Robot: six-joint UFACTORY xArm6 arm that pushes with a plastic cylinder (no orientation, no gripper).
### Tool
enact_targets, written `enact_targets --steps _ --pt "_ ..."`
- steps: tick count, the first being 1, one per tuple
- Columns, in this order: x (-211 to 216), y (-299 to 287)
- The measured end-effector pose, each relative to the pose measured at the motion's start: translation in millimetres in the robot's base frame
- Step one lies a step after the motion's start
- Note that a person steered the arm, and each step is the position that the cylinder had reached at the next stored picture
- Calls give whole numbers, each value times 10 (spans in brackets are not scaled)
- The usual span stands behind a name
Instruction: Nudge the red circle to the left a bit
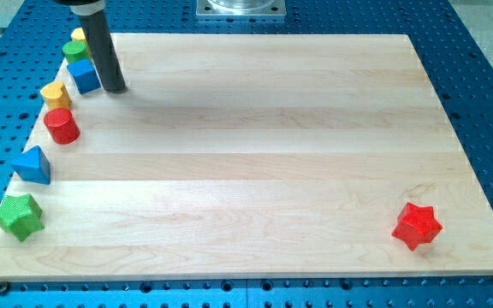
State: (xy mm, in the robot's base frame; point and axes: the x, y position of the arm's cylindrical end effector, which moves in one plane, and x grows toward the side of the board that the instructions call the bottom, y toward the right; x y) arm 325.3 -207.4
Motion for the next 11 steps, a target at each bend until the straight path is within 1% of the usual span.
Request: enact_targets --steps 2,3,4,5,6,7,8,9,10,11 --pt "17 -387" --pt "271 73" --pt "723 841" --pt "1327 1110" --pt "1594 280" --pt "1258 81" --pt "1246 -127" --pt "1060 -104" --pt "1009 -267" --pt "1084 -209"
